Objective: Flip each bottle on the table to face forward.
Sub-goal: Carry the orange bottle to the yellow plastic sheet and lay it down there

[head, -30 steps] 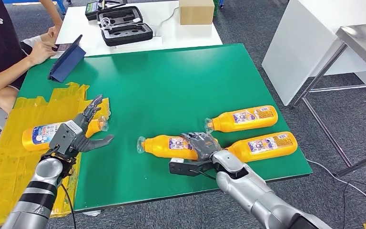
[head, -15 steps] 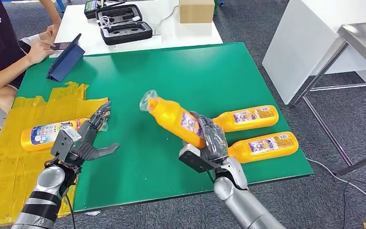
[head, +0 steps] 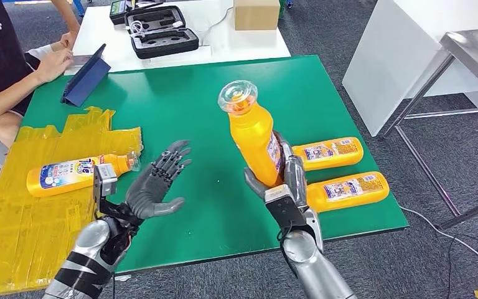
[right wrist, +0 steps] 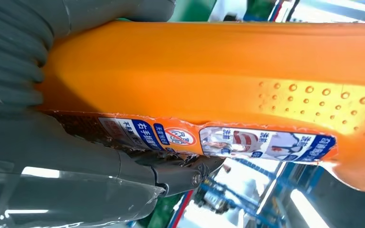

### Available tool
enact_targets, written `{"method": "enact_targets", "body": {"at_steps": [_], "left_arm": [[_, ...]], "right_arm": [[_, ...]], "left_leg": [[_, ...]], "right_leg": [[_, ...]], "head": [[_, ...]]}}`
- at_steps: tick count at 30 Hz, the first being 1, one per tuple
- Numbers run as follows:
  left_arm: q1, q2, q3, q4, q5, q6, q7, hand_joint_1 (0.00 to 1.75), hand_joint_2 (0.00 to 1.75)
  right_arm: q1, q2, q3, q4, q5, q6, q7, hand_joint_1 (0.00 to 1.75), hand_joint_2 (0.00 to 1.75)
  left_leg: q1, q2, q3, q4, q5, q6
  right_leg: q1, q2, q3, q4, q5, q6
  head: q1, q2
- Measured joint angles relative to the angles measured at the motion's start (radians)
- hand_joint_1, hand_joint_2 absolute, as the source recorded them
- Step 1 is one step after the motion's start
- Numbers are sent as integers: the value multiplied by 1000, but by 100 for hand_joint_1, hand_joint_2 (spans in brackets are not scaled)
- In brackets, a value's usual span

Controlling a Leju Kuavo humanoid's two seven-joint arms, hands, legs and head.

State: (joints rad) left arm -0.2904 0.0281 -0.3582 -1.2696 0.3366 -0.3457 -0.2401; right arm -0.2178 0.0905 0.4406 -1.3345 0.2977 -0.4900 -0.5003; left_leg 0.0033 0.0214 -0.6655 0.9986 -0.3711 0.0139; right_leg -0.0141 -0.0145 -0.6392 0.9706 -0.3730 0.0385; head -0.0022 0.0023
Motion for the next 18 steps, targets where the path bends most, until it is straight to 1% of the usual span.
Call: {"method": "enact_targets", "body": {"at_steps": [7,11,18], "left_arm": [[-29,-6,-63,-1,27,29,6,0,175],[-34,-4,-79,-4,33,45,5,0,175],[-39,-1,-91,-6,34,52,4,0,175]], "right_arm": [[-29,27,69,31,-5,35,-7,175,175],[-45,31,114,63,-7,74,-7,175,175],[-54,40,157,98,-6,80,-7,175,175]], "left_leg": [[0,0,0,0,0,0],[0,0,0,0,0,0],[0,0,0,0,0,0]], "right_leg": [[0,0,0,0,0,0],[0,0,0,0,0,0],[0,0,0,0,0,0]], "head": [[0,0],[0,0],[0,0]]}}
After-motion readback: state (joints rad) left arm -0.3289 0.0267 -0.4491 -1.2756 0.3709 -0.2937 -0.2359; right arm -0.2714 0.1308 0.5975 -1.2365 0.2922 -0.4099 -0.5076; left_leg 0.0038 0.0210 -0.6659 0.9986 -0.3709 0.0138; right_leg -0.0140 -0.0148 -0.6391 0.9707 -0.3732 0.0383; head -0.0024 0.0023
